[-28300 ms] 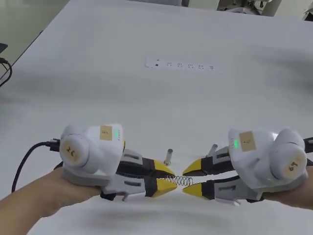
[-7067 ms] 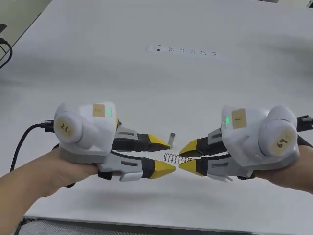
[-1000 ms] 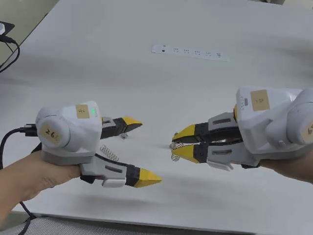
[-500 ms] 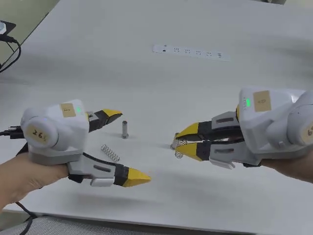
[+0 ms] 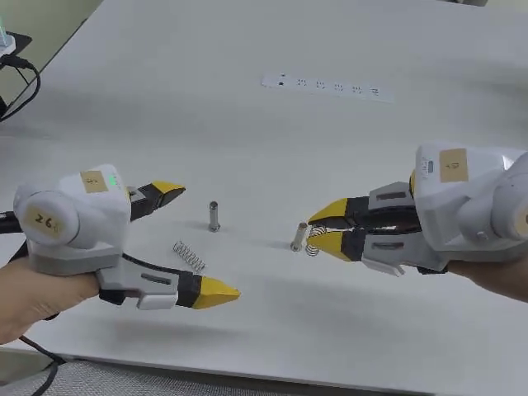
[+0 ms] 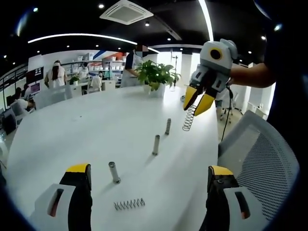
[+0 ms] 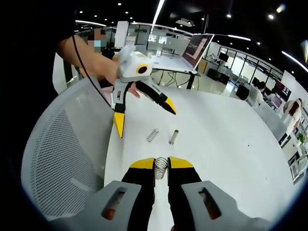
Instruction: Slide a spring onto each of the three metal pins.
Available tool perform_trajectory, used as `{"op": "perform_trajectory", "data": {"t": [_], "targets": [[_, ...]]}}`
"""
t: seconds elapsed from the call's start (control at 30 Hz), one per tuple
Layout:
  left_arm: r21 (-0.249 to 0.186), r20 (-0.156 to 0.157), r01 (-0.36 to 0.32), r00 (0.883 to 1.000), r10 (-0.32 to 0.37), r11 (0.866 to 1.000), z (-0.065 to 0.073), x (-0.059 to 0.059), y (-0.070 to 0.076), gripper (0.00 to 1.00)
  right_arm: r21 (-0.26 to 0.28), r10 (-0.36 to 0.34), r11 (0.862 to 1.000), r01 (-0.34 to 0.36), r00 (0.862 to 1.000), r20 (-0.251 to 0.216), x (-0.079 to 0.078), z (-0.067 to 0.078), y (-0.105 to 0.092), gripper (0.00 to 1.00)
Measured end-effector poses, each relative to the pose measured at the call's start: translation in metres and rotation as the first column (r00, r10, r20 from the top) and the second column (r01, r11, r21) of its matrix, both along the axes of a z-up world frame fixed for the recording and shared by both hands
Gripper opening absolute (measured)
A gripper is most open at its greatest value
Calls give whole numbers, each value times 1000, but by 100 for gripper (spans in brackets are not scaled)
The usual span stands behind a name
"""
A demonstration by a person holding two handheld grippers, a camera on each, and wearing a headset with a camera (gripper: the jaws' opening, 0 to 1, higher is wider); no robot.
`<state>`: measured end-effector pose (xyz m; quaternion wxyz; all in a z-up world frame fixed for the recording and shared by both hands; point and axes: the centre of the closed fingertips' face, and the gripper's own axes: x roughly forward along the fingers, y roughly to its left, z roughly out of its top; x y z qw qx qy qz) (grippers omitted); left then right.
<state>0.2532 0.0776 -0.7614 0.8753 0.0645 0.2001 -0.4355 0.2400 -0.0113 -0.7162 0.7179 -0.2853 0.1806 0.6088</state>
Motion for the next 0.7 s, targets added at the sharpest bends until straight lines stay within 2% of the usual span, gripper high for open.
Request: {"op": "perform_trajectory", "data": {"t": [0.13,0.17,0.2,0.33,0.4,0.63,0.7], "targets": [[3,-6,-4,1000,4,1000,-2,-1,2,98,11,-44,999,45,999,-6,10,0,-2,6],[4,-9,-6,1000,6,1000,-3,-2,3,98,19,-77,997,77,997,-28,13,1,-3,6],[3,-9,-9,1000,9,1000,-3,-2,4,98,42,-98,994,99,995,-30,18,4,-2,6],[9,-17,-19,1000,19,1000,-5,-2,9,98,42,-133,990,133,991,-17,31,5,-5,6],[5,-17,-23,1000,23,1000,-4,-2,10,98,53,-164,985,166,986,-26,38,6,-6,6],[3,-20,-35,999,35,999,-4,-1,13,98,68,-212,974,216,975,-67,53,1,-3,6],[0,-24,-38,999,38,999,-5,-2,14,98,64,-224,972,228,973,-63,57,-2,-3,6]]}}
